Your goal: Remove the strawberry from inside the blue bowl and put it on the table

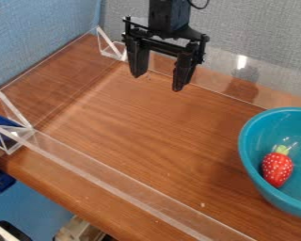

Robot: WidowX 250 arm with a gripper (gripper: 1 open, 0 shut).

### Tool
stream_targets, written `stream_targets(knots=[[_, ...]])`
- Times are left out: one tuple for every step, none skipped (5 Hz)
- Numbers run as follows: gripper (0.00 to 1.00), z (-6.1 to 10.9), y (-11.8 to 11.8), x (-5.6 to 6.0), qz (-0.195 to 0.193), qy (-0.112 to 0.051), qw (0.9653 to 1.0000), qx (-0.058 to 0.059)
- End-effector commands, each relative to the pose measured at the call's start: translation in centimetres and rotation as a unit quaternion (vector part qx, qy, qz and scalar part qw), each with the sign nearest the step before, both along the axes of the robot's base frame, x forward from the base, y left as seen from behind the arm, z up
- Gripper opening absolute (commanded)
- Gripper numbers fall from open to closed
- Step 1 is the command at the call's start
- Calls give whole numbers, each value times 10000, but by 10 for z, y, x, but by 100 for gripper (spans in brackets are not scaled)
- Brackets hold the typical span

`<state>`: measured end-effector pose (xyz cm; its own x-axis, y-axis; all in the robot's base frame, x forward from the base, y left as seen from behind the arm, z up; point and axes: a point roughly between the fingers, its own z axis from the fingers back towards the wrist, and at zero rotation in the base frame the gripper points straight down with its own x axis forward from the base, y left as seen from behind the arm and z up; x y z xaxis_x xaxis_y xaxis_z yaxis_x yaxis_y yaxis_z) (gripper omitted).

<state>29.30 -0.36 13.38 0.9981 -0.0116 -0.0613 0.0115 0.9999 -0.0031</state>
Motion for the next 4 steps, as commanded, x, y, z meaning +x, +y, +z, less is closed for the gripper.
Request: stream_targets(knots=[[100, -6, -4, 0, -29, 70, 10000, -19], [100, -11, -9, -1, -62, 136, 9999, -40], [100, -16, -14, -1, -98, 207, 9997, -62], [100, -22, -21, -1, -159, 266, 9995, -89]])
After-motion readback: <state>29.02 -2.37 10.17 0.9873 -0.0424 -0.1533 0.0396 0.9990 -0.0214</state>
